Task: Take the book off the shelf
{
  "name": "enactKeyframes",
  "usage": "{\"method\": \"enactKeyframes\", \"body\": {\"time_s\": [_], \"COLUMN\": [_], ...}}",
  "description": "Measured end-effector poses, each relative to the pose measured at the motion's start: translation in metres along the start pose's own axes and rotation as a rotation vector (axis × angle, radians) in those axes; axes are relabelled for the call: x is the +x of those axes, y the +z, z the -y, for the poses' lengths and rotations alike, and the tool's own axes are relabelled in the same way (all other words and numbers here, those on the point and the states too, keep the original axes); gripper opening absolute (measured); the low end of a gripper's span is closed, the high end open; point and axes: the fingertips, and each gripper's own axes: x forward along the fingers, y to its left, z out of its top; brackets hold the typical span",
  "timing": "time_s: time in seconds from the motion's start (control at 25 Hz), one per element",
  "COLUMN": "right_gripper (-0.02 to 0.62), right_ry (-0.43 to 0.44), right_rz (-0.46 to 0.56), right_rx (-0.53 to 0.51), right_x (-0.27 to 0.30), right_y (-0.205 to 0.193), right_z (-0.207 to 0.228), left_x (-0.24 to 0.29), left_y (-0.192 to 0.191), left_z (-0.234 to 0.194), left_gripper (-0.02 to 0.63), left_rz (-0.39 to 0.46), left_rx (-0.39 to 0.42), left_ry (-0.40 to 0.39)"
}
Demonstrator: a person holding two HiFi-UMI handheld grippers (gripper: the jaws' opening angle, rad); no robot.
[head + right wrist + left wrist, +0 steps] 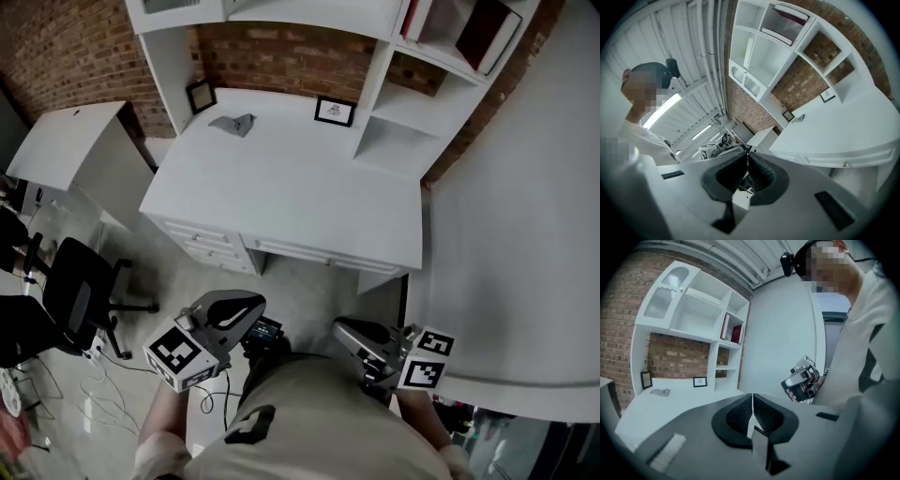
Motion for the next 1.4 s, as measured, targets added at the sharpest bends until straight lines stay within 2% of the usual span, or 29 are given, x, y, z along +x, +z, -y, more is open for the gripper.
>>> {"method": "enactKeyframes", "body": {"time_s": [0.28, 0.4, 0.52, 0.76, 1.04, 1.4], "right_gripper": [0.008, 0.008, 0.006, 0.008, 0.008, 0.008], "right_ry": [0.032, 0.044, 0.046, 0.024, -0.012, 0.074], "right_rz": [-0.06, -0.067, -0.068, -0.055, -0.03, -0.121], "right_rx": [0.003, 0.009, -0.001, 0.003, 0.019, -0.103], "right_x": [0.034, 0.048, 0.061, 0.075, 0.073, 0.076], "right_y": [-0.007, -0.012, -0.015, -0.023, -0.027, -0.029], "right_z": [-0.003, -0.007, -0.008, -0.007, -0.007, -0.021], "left_x": [-0.011, -0.016, -0.016, -0.003, 0.018, 0.035], "left_y": [0.004, 0.01, 0.016, 0.003, -0.004, -0.001], "left_z": [-0.021, -0.026, -0.026, -0.027, -0.012, -0.006], "left_gripper": [0.009, 0.004, 0.003, 0.003, 0.003, 0.003], "left_rz": [0.168, 0.232, 0.267, 0.247, 0.172, 0.15], "left_rx": [-0.193, -0.198, -0.18, -0.225, -0.152, -0.155], "left_ry": [0.06, 0.072, 0.039, -0.005, -0.072, -0.063]}}
